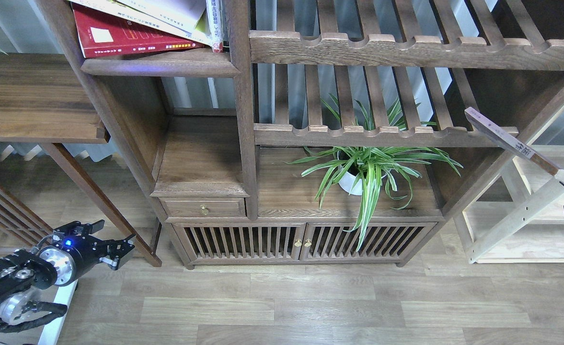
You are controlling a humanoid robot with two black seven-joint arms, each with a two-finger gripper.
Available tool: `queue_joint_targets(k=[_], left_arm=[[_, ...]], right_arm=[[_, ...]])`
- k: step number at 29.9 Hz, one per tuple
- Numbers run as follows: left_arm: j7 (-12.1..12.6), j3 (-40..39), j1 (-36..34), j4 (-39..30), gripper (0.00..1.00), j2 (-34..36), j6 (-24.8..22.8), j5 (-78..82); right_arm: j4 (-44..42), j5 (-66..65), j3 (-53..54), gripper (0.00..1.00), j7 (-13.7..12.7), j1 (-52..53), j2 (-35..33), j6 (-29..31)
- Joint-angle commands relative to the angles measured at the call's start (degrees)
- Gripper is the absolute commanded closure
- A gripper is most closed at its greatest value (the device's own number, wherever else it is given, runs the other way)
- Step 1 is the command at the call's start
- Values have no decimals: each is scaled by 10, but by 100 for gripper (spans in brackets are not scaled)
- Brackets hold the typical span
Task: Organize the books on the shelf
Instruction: 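Lower the maroon book with the right gripper toward the floor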
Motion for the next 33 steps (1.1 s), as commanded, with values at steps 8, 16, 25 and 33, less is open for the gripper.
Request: queue_joint_targets(k=[8,16,25,33], left_arm=[[-3,-1,-4,0,18,-4,-5,-1],[-3,-2,-15,0,17,-25,-6,-1],[-2,0,-47,1,14,-62,-3,0],[-2,43,-89,0,6,-88,-7,-1]], right_arm=[[-1,0,-14,100,0,-56,-16,0],[-3,-6,-94,100,0,-66,-14,0],[-4,-62,-151,100,0,-65,22,0],[-9,-123,-215,100,0,-62,92,0]])
